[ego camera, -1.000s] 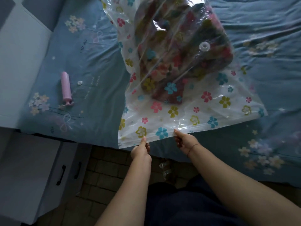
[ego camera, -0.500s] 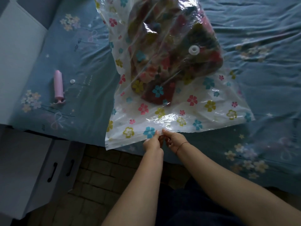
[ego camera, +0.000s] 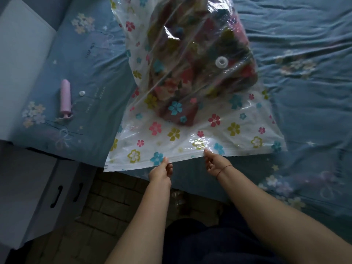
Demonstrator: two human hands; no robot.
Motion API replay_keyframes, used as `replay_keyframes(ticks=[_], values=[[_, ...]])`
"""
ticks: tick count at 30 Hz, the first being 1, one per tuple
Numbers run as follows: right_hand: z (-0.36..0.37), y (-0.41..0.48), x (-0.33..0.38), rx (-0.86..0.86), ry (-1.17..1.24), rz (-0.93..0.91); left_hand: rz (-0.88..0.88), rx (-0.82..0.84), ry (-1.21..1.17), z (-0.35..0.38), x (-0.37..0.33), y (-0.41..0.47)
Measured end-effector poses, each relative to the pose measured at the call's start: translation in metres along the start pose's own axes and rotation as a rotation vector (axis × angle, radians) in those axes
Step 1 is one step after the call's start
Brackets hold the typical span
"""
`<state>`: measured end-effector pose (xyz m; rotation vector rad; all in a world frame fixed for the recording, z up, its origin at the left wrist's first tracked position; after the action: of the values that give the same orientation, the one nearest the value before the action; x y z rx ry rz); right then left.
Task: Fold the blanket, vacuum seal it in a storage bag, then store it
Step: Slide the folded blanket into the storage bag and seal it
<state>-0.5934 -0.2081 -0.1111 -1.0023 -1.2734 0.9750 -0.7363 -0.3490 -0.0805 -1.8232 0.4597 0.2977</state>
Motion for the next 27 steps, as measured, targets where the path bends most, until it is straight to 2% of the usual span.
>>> replay_keyframes(ticks=[3, 8, 11, 21, 27], values=[[-0.003, -0.001, -0.002, 0.025, -0.075, 0.023, -0.046, 0.010, -0.005, 0.019, 0.014, -0.018], [-0.005, -0.009, 0.000, 0.093, -0.160, 0.044, -0.090, 0.156, 0.049, 0.078, 0.053, -0.066], [-0.004, -0.009, 0.010, 0.138, -0.162, 0.023, -0.015, 0.092, 0.109, 0.093, 0.058, -0.078], [-0.001, -0.007, 0.022, 0.133, -0.120, -0.030, 0.121, -0.071, 0.188, 0.088, 0.056, -0.083], [-0.004, -0.003, 0.028, 0.069, -0.014, 0.011, 0.075, -0.052, 0.143, 0.090, 0.052, -0.083]])
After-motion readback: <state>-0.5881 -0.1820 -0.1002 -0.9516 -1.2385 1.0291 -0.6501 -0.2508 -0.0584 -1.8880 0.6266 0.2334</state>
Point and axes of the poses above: each hand's wrist, its own y-axis towards the middle knuckle, its own z-axis out of the palm, x = y × z, the point moved 6 cm from there along y, towards the middle knuckle, and after that the axes turned 10 degrees about -x, right-handed, at the moved point
